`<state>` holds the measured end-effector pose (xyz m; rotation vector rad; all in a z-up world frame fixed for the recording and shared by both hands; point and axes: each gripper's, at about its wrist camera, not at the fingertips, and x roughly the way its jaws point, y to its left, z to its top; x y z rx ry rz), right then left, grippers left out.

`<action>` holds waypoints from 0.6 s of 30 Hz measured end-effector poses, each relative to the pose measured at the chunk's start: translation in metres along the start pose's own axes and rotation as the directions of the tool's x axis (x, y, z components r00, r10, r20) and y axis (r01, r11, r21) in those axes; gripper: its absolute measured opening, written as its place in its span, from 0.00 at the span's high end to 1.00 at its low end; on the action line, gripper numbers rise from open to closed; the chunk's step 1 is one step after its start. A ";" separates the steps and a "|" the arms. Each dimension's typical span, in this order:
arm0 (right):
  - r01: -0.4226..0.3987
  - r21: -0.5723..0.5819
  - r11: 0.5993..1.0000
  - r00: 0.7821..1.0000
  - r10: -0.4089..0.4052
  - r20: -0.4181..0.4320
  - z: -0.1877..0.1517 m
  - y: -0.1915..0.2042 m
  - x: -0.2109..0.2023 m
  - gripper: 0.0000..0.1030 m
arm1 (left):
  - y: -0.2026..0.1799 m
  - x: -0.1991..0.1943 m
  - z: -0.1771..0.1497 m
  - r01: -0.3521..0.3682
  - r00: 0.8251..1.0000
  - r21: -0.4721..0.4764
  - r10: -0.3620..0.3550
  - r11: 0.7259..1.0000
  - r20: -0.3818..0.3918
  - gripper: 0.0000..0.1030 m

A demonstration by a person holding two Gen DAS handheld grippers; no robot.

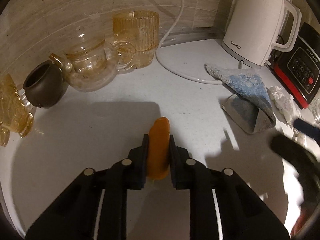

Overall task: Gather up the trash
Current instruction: 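Grasp the orange elongated piece with the left gripper, then grasp the blue-white cloth with the right gripper while the left holds the orange piece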

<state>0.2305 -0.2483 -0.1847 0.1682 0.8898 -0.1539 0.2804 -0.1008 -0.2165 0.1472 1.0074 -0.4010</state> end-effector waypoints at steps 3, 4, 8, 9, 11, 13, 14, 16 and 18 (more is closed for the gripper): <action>0.013 0.025 1.000 1.000 -0.013 -0.020 0.017 -0.002 0.025 0.02 | 0.000 0.000 0.000 0.010 1.000 0.005 -0.010 1.000 0.001 0.82; 0.022 0.030 0.999 0.999 -0.022 -0.024 0.021 -0.003 0.030 0.02 | 0.001 0.001 0.001 0.008 1.000 0.007 -0.008 1.000 0.002 0.82; 0.048 0.062 0.997 0.997 -0.044 -0.063 0.034 -0.009 0.052 0.20 | 0.002 0.004 0.001 0.004 1.000 0.009 -0.004 1.000 0.005 0.82; 0.047 0.067 0.997 0.996 -0.042 -0.076 0.036 -0.011 0.057 0.34 | 0.002 0.004 0.001 0.000 1.000 0.008 0.000 1.000 0.006 0.83; 0.077 0.050 0.996 0.995 -0.073 -0.070 0.037 -0.010 0.060 0.52 | 0.002 0.005 0.000 -0.001 1.000 0.009 0.001 1.000 0.009 0.83; 0.064 0.049 0.997 0.996 -0.061 -0.064 0.038 -0.011 0.058 0.83 | 0.001 0.004 -0.001 0.000 1.000 0.011 0.000 1.000 0.013 0.83; 0.058 0.053 0.997 0.997 -0.054 -0.063 0.038 -0.013 0.058 0.86 | 0.000 0.003 -0.001 -0.003 1.000 0.011 0.003 1.000 0.016 0.83; 0.046 0.057 0.997 0.997 -0.043 -0.057 0.035 -0.014 0.054 0.93 | -0.001 0.002 -0.002 -0.006 1.000 0.012 0.006 1.000 0.018 0.83; 0.033 0.058 0.998 0.998 -0.030 -0.053 0.030 -0.015 0.047 0.93 | -0.002 -0.003 -0.004 -0.004 1.000 0.010 0.004 1.000 0.022 0.83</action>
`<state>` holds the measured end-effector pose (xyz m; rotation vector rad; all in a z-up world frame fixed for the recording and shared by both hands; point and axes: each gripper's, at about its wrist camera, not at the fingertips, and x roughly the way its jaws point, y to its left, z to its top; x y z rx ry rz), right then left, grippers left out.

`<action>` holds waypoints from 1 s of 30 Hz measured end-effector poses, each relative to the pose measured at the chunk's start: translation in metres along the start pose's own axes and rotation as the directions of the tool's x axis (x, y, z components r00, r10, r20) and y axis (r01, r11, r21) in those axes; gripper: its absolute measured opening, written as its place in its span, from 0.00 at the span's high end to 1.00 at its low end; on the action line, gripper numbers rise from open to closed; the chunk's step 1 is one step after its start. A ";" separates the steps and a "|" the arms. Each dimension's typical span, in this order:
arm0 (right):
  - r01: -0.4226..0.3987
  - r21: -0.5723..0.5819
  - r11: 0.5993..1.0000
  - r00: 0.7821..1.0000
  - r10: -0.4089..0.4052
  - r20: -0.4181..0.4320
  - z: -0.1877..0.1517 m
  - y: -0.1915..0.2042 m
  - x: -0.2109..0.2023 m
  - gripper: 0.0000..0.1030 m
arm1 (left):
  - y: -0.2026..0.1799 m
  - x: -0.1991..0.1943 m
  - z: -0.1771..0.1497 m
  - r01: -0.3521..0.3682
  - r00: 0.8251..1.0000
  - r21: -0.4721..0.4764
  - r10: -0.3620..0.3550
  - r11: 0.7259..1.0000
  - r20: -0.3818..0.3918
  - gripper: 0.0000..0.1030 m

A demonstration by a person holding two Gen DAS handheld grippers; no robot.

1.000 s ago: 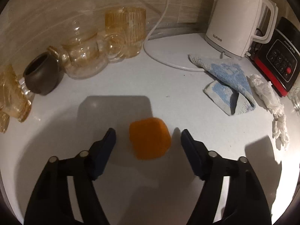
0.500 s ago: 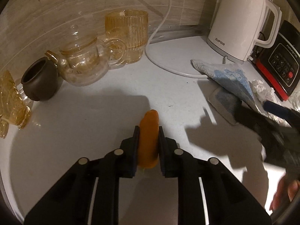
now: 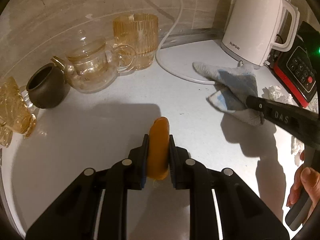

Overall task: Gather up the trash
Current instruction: 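Grasp the blue-white cloth with the right gripper while the left holds the orange piece, then carry both items over the green basket and open the right gripper to drop the cloth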

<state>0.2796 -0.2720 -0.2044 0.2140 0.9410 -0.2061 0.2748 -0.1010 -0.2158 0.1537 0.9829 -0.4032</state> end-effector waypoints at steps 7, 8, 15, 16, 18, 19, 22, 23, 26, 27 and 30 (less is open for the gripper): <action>-0.042 -0.022 0.999 0.995 0.044 0.090 -0.034 0.003 -0.066 0.93 | -0.005 -0.038 -0.013 0.010 1.000 0.009 -0.010 1.000 0.029 0.83; -0.048 -0.023 0.999 0.994 0.050 0.101 -0.039 0.003 -0.075 0.93 | -0.006 -0.047 -0.017 0.013 0.999 0.011 -0.014 1.000 0.035 0.83; -0.074 -0.044 0.996 0.983 0.080 0.165 -0.093 0.002 -0.159 0.93 | -0.022 -0.111 -0.058 0.049 0.998 0.006 -0.049 0.999 0.048 0.83; -0.074 -0.054 0.996 0.981 0.082 0.174 -0.105 0.002 -0.175 0.93 | -0.026 -0.121 -0.067 0.049 0.998 0.013 -0.049 0.999 0.050 0.83; -0.067 -0.069 0.995 0.980 0.079 0.183 -0.122 0.003 -0.198 0.93 | -0.033 -0.137 -0.081 0.049 0.998 0.021 -0.050 0.999 0.048 0.83; -0.066 -0.073 0.995 0.979 0.079 0.188 -0.136 0.002 -0.214 0.93 | -0.035 -0.146 -0.090 0.055 0.997 0.021 -0.056 0.998 0.044 0.83; -0.074 -0.070 0.995 0.976 0.087 0.197 -0.169 -0.006 -0.249 0.93 | -0.049 -0.175 -0.123 0.086 0.996 0.027 -0.087 0.996 0.027 0.83; -0.075 -0.070 0.995 0.976 0.088 0.201 -0.181 -0.007 -0.261 0.93 | -0.054 -0.184 -0.132 0.088 0.996 0.035 -0.089 0.995 0.027 0.83; -0.072 -0.073 0.995 0.975 0.086 0.204 -0.216 -0.017 -0.294 0.93 | -0.068 -0.211 -0.164 0.094 0.995 0.061 -0.096 0.994 0.027 0.83; -0.070 -0.075 0.995 0.975 0.084 0.204 -0.226 -0.017 -0.302 0.93 | -0.074 -0.220 -0.175 0.100 0.995 0.069 -0.102 0.993 0.024 0.83; -0.068 -0.076 0.995 0.977 0.082 0.196 -0.266 -0.025 -0.327 0.93 | -0.090 -0.245 -0.207 0.123 0.992 0.091 -0.125 0.988 0.012 0.83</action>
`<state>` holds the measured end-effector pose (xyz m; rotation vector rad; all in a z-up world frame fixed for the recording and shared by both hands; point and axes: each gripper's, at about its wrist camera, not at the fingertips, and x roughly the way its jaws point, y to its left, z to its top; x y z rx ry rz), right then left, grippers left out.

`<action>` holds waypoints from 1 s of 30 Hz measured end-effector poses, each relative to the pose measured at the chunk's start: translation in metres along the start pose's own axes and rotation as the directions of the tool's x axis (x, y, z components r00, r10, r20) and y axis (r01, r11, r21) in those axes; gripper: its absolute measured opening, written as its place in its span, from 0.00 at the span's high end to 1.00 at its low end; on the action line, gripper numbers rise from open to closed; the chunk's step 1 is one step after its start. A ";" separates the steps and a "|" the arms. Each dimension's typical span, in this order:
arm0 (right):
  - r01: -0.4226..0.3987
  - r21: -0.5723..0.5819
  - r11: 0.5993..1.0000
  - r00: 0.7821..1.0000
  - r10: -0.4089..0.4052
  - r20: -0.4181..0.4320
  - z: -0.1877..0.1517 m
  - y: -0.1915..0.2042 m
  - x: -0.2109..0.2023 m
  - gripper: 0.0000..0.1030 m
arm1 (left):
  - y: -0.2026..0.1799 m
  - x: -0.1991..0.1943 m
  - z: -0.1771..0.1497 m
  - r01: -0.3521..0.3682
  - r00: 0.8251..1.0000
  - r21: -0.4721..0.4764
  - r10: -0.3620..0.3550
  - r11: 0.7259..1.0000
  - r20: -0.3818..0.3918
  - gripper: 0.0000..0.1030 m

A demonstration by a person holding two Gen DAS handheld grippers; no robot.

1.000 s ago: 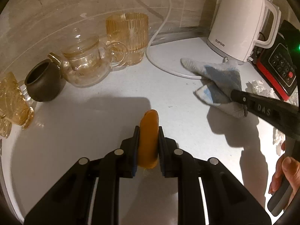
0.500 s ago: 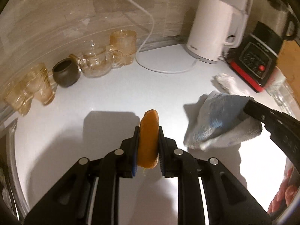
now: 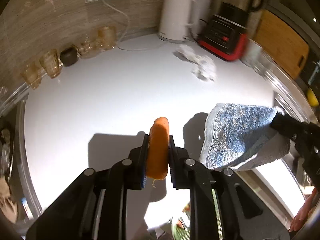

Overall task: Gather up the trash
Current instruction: 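Carry both items over the green basket and open the right gripper to drop the cloth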

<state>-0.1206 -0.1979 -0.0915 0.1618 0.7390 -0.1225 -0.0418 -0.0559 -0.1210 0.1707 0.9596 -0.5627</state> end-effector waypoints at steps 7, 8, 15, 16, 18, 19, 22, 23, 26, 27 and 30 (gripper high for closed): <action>0.022 0.002 1.000 0.999 -0.022 -0.039 -0.078 -0.010 -0.062 0.93 | -0.047 -0.033 -0.060 0.047 0.999 0.074 -0.045 0.996 -0.030 0.83; 0.026 0.004 1.000 0.999 -0.026 -0.048 -0.088 -0.013 -0.067 0.93 | -0.053 -0.036 -0.068 0.056 0.998 0.080 -0.054 0.995 -0.035 0.83; 0.050 0.036 0.998 0.993 -0.046 -0.105 -0.139 -0.030 -0.082 0.93 | -0.083 -0.045 -0.101 0.088 0.995 0.109 -0.082 0.990 -0.060 0.83; 0.053 0.038 0.998 0.993 -0.049 -0.111 -0.144 -0.032 -0.081 0.93 | -0.085 -0.046 -0.103 0.089 0.995 0.111 -0.082 0.990 -0.063 0.83; 0.057 0.035 0.998 0.991 -0.052 -0.125 -0.153 -0.034 -0.078 0.93 | -0.088 -0.046 -0.105 0.087 0.995 0.111 -0.080 0.990 -0.066 0.83; 0.056 0.034 0.998 0.990 -0.051 -0.132 -0.156 -0.035 -0.075 0.93 | -0.089 -0.047 -0.106 0.084 0.995 0.113 -0.077 0.990 -0.066 0.83; 0.042 0.036 0.998 0.988 -0.036 -0.149 -0.166 -0.035 -0.068 0.93 | -0.088 -0.048 -0.108 0.073 0.996 0.117 -0.066 0.990 -0.064 0.83; 0.038 0.033 0.999 0.987 -0.032 -0.157 -0.169 -0.034 -0.064 0.93 | -0.088 -0.048 -0.109 0.070 0.996 0.116 -0.062 0.991 -0.065 0.83; 0.023 0.037 0.999 0.984 -0.017 -0.177 -0.174 -0.032 -0.053 0.89 | -0.087 -0.048 -0.110 0.064 0.996 0.113 -0.057 0.991 -0.068 0.83; 0.019 0.036 0.999 0.982 -0.012 -0.188 -0.175 -0.033 -0.048 0.82 | -0.086 -0.048 -0.110 0.060 0.996 0.114 -0.052 0.992 -0.068 0.83; 0.037 0.033 0.999 0.980 -0.030 -0.199 -0.179 -0.032 -0.037 0.35 | -0.085 -0.046 -0.110 0.052 0.996 0.109 -0.044 0.993 -0.074 0.83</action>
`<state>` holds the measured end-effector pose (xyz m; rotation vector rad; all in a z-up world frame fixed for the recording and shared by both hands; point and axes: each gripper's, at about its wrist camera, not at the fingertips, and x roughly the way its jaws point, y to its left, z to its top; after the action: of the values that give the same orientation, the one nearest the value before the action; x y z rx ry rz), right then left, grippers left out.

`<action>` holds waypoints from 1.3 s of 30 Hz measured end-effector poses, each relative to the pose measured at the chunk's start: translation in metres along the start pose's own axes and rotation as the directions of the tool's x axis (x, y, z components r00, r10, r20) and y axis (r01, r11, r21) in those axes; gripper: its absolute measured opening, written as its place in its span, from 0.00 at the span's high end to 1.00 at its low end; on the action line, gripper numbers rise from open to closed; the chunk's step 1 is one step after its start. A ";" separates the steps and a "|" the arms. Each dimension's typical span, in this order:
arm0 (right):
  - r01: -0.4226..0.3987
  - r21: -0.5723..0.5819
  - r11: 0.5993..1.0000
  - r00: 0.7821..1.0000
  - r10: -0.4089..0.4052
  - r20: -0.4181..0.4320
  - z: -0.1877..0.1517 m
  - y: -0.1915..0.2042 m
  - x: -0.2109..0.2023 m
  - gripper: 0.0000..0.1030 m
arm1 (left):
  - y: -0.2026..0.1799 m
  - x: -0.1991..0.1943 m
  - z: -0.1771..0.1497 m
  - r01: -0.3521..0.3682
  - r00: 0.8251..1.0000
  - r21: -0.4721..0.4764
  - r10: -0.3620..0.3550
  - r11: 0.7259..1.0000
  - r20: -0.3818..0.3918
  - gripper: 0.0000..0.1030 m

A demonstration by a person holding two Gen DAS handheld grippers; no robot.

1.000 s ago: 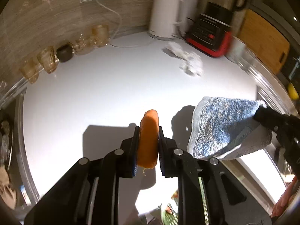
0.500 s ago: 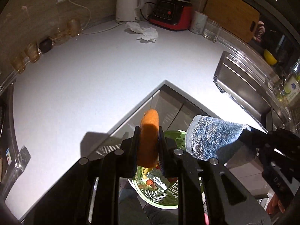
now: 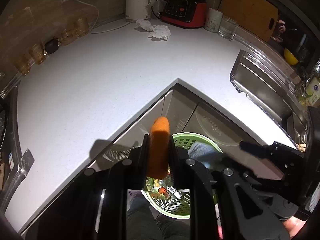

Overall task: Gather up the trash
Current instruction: 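Carry both items over the green basket and open the right gripper to drop the cloth, then open the left gripper to drop the orange piece into the basket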

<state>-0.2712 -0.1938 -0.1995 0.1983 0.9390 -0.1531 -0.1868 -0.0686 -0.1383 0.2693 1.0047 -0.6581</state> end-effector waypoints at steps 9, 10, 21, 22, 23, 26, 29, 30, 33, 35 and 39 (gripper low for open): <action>0.039 0.047 0.998 0.998 -0.042 0.056 0.005 -0.017 -0.020 0.02 | -0.002 0.007 0.002 -0.006 1.000 0.022 0.006 1.000 -0.011 0.83; 0.039 0.057 0.998 0.997 -0.042 0.062 0.006 -0.021 -0.023 0.02 | -0.004 0.008 0.002 -0.003 1.000 0.026 0.003 1.000 -0.013 0.83; 0.101 0.190 0.977 0.980 -0.131 0.149 0.010 -0.069 -0.075 0.02 | -0.046 0.039 -0.014 0.138 0.984 0.082 -0.127 0.987 -0.126 0.80; 0.106 0.199 0.974 0.979 -0.137 0.152 0.010 -0.073 -0.077 0.02 | -0.047 0.042 -0.017 0.147 0.981 0.080 -0.135 0.986 -0.140 0.76; 0.109 0.204 0.973 0.978 -0.142 0.153 0.009 -0.075 -0.078 0.02 | -0.049 0.047 -0.019 0.157 0.977 0.074 -0.144 0.985 -0.158 0.63; 0.114 0.216 0.970 0.978 -0.149 0.148 0.006 -0.078 -0.079 0.02 | -0.051 0.051 -0.023 0.137 0.979 0.073 -0.124 0.988 -0.159 0.28; 0.118 0.221 0.968 0.979 -0.151 0.138 0.005 -0.078 -0.076 0.02 | -0.054 0.050 -0.022 0.138 0.980 0.092 -0.123 0.986 -0.154 0.14; 0.117 0.221 0.968 0.979 -0.150 0.135 0.005 -0.078 -0.075 0.02 | -0.054 0.049 -0.021 0.137 0.981 0.090 -0.122 0.986 -0.150 0.12; 0.117 0.219 0.969 0.981 -0.148 0.128 0.006 -0.075 -0.071 0.02 | -0.052 0.047 -0.017 0.137 0.982 0.085 -0.124 0.987 -0.141 0.11; 0.116 0.215 0.970 0.982 -0.145 0.124 0.007 -0.075 -0.069 0.02 | -0.051 0.047 -0.014 0.131 0.983 0.085 -0.119 0.988 -0.139 0.11; 0.113 0.217 0.970 0.983 -0.141 0.119 0.012 -0.076 -0.064 0.02 | -0.047 0.048 -0.005 0.121 0.985 0.092 -0.108 0.988 -0.132 0.10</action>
<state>-0.3154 -0.2674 -0.1477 0.3190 0.8010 -0.3810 -0.2024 -0.1215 -0.1781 0.3464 1.1162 -0.8055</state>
